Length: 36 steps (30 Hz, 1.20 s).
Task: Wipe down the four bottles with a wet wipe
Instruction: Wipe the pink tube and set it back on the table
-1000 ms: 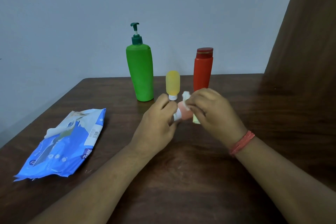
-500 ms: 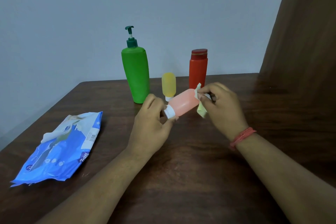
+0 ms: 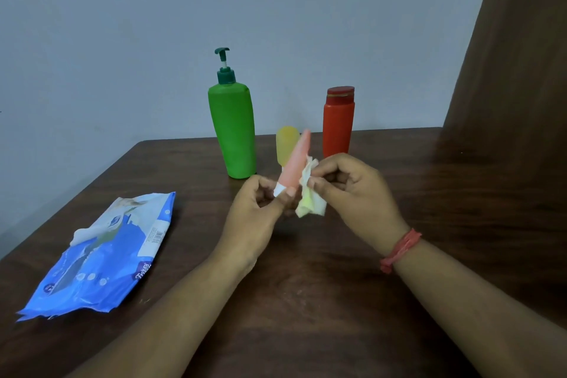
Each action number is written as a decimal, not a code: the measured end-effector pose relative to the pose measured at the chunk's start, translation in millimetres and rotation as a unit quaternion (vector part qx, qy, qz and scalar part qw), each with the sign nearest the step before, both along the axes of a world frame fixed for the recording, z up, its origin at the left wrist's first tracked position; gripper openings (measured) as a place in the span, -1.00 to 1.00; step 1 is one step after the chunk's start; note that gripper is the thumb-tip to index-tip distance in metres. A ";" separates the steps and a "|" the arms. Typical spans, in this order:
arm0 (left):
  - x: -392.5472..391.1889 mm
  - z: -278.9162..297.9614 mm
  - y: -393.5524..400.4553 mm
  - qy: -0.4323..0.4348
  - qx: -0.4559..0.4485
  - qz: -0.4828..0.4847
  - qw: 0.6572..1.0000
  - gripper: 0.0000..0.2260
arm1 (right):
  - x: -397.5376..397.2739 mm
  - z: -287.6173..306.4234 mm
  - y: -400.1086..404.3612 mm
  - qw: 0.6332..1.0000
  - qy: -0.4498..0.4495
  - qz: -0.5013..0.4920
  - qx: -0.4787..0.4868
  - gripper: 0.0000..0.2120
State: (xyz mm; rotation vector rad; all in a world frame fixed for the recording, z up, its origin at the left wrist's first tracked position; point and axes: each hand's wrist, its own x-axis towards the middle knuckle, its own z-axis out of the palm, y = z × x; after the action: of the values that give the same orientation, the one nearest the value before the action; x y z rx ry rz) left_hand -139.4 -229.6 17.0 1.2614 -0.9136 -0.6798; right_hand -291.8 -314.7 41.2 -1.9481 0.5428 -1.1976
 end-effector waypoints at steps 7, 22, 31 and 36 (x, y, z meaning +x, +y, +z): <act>3.4 2.9 2.4 0.163 0.007 -0.129 0.978 -0.60 | -26.5 12.8 -39.9 0.942 -0.266 -0.124 0.162 -0.80; -70.4 19.0 -74.8 -0.159 0.099 0.041 0.981 -0.69 | -104.4 -9.2 -122.7 0.791 -0.442 -0.339 0.253 -0.81; -133.0 -0.1 -172.6 -0.245 0.133 0.104 0.955 -0.66 | -115.9 -17.9 -139.7 0.735 -0.511 -0.333 0.295 -0.87; -154.1 -6.2 -204.9 -0.307 0.191 0.132 0.923 -0.50 | -112.2 -22.7 -142.0 0.708 -0.526 -0.349 0.318 -0.83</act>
State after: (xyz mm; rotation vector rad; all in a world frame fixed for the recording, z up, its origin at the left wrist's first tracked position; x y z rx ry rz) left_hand -293.5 -434.4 10.8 1.9718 -1.1140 -0.2424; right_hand -404.0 -456.7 18.5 -0.2385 0.8954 -1.9687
